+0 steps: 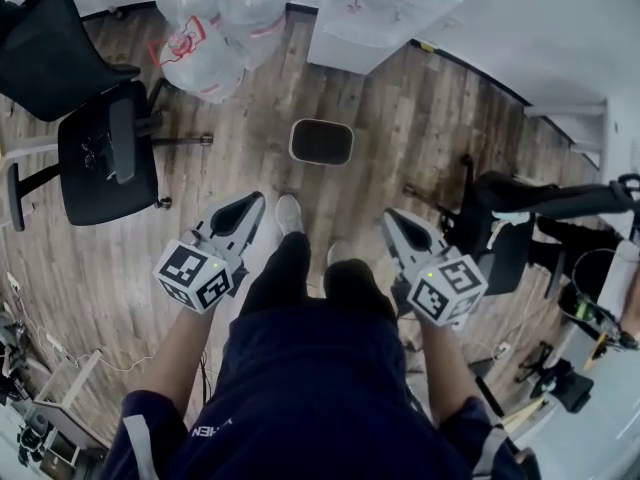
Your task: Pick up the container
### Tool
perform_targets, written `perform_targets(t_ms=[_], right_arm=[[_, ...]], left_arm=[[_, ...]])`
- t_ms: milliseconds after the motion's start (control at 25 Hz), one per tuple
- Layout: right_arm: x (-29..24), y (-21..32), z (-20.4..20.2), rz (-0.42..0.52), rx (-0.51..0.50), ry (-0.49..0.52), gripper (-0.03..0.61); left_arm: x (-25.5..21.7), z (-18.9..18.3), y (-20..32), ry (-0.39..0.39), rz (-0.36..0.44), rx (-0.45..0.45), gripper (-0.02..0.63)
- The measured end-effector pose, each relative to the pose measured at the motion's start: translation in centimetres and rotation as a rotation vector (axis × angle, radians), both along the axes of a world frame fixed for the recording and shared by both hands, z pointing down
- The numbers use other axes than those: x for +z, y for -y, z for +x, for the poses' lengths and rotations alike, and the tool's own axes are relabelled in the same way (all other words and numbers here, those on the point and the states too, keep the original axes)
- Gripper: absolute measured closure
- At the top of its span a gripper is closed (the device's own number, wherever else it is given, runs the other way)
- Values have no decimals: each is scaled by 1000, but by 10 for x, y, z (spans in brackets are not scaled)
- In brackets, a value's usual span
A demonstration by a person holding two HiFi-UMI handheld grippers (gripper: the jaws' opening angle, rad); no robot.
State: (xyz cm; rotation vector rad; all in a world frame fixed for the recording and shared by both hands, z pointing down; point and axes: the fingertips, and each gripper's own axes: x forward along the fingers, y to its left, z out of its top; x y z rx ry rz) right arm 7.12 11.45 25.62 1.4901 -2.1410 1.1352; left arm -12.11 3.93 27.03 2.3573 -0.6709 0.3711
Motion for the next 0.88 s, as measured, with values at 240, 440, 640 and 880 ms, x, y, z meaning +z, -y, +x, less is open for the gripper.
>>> perform_targets(t_ms=[240,440,640,880], right_arm=[[22,36,15,-31,-26,-22,561],[66,71,31,-59,-103,-88,561],[134,95,55,-103,-213,-167,561],[240,120,75,-166,-264,-178,561]], left_arm=[[27,10,23,23,-49,-14,588],[80,22,35,106,-81,-21,588],[151,37,42,187,-146,-41,588],[261,55,45,273,-215,-53,588]])
